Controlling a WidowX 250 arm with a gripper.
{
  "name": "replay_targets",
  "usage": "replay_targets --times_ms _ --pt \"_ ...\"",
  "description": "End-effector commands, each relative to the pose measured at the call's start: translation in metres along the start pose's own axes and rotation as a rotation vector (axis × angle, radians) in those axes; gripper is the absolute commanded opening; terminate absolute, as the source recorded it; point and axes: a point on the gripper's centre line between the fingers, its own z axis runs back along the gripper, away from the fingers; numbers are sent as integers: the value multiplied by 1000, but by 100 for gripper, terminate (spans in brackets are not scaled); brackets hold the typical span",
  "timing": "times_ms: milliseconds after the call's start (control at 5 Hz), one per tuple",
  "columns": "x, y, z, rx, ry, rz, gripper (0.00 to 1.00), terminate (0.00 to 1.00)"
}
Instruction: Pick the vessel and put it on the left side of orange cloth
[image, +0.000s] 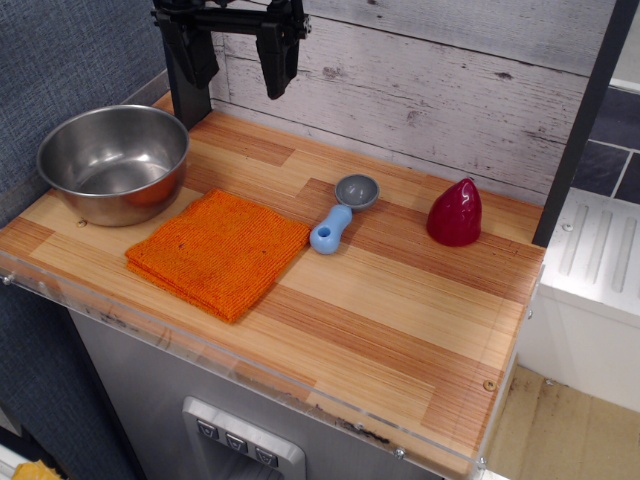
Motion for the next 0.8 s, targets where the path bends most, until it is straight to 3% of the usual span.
replay_targets --times_ms 0,200,600 --pt "-7 -1 22 77 -13 -73 100 0" --pt "-6 -1 19 94 5 -157 100 0" --pt "-6 -1 19 94 5 -157 100 0"
